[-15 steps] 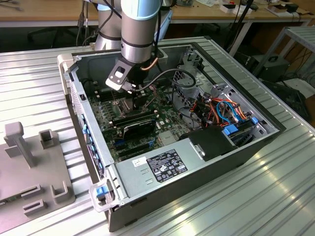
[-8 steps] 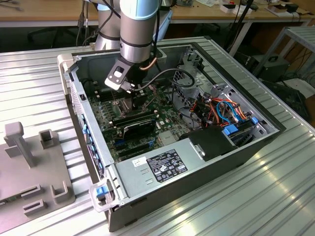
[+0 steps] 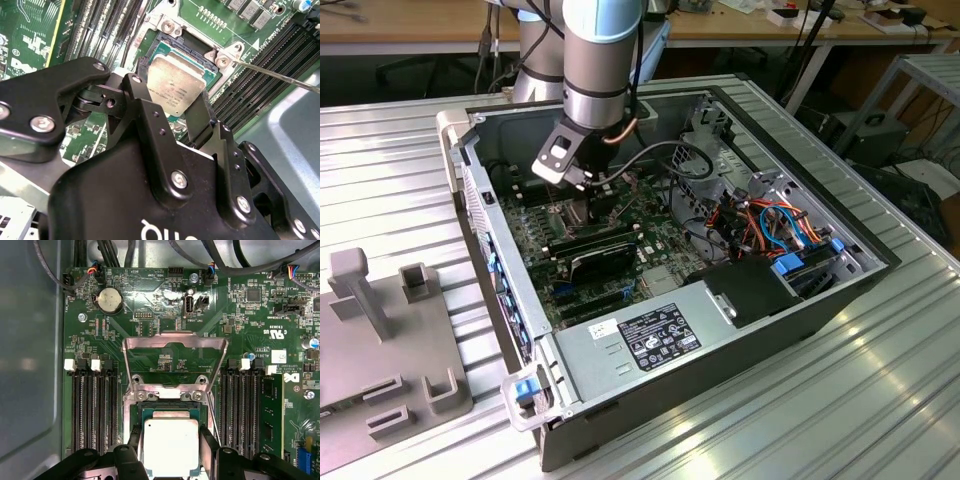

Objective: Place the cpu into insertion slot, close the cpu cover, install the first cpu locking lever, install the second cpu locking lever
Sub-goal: 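Place the cpu into insertion slot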

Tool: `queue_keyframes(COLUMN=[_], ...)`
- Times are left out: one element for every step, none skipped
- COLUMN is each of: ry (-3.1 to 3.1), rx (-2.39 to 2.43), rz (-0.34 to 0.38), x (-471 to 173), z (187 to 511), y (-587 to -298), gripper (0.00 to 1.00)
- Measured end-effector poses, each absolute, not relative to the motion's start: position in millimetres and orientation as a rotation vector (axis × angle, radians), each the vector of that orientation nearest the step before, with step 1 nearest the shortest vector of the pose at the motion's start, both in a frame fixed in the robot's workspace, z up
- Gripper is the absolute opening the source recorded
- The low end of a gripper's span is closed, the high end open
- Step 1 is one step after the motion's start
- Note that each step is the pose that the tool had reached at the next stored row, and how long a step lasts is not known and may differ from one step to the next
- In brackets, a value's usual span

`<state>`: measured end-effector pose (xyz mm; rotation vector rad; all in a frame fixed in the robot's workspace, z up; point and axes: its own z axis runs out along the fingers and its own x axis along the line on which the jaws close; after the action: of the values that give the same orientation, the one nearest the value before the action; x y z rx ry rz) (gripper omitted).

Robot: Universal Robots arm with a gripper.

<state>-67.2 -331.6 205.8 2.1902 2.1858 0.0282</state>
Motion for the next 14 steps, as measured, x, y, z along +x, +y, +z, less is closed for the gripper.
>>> queue_keyframes(ry=[2.185, 2.185, 2.185, 2.185, 2.185, 2.185, 2.185, 2.186, 2.187, 2.188, 2.188, 2.188, 2.189, 2.190], rx=[2.191, 2.191, 2.191, 2.191, 2.191, 2.191, 2.191, 2.190, 2.189, 2.188, 2.188, 2.188, 2.187, 2.186], rz=[0.028, 0.028, 0.028, 0.028, 0.028, 0.028, 0.028, 0.028, 0.028, 0.028, 0.028, 0.028, 0.028, 0.028], x=[-67.5, -67.7, -68.0, -68.0, -67.9, -67.9, -67.9, -67.9, -68.0, -67.9, -67.9, -67.9, -67.9, -67.9], z=[204.4, 202.3, 201.8, 201.9, 201.8, 201.8, 201.8, 201.8, 201.8, 201.8, 201.7, 201.6, 201.3, 201.3], y=[-332.5, -332.5, -332.4, -332.4, -332.4, -332.4, -332.4, -332.4, -332.4, -332.4, -332.4, -332.4, -332.4, -332.4], gripper=[0.55, 0.55, 0.55, 0.55, 0.55, 0.55, 0.55, 0.55, 0.55, 0.55, 0.55, 0.55, 0.55, 0.55])
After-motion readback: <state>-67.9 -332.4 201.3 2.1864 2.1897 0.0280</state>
